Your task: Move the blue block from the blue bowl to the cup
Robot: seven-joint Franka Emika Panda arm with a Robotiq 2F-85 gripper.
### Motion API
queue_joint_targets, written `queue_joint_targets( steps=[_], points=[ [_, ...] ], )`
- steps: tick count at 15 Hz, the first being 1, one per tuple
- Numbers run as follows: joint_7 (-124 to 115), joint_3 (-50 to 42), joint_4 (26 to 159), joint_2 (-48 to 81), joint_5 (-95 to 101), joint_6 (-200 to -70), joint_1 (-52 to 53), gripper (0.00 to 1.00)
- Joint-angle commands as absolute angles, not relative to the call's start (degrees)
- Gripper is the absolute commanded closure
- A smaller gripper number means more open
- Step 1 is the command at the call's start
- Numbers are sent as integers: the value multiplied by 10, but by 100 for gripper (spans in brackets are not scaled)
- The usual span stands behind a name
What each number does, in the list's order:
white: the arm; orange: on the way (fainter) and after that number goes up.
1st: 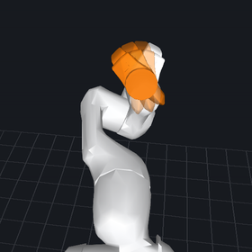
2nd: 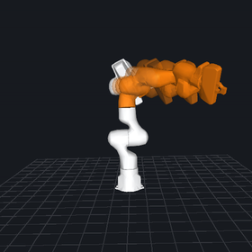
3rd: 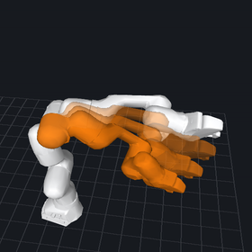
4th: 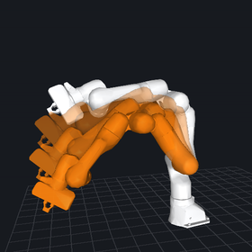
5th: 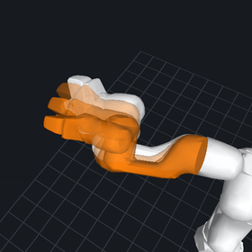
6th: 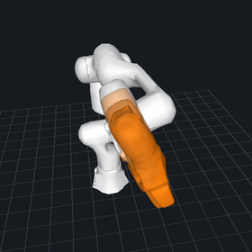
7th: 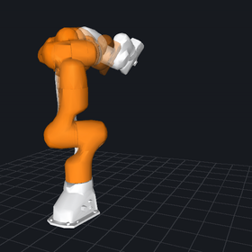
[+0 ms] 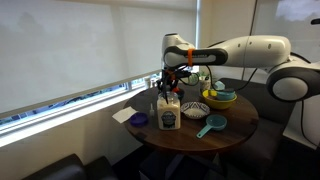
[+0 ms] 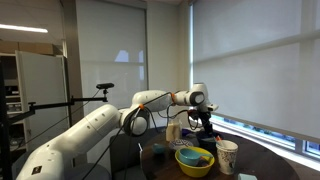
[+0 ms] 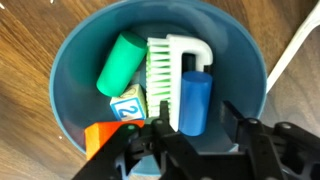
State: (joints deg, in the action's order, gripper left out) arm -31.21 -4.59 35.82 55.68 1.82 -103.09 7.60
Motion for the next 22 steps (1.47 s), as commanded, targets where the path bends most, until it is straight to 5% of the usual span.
queue_joint_targets(
  steps=[1, 4, 6, 7, 10, 11, 12, 16, 20, 22],
  points=[
    [-310, -47, 336, 578, 21, -1017, 76, 56],
    [-309, -47, 334, 584, 20, -1012, 73, 51],
    [-308, -47, 333, 584, 20, -1006, 73, 41],
    [-308, -48, 333, 585, 21, -1001, 73, 25],
    [-306, -47, 332, 586, 21, -985, 72, 18],
    [-305, -46, 331, 588, 20, -981, 71, 53],
    [-306, -47, 330, 590, 21, -978, 71, 48],
    [-309, -49, 326, 584, 21, -979, 72, 63],
    [-314, -50, 324, 576, 22, -985, 75, 93],
    [-315, -50, 321, 574, 22, -989, 75, 100]
  ],
)
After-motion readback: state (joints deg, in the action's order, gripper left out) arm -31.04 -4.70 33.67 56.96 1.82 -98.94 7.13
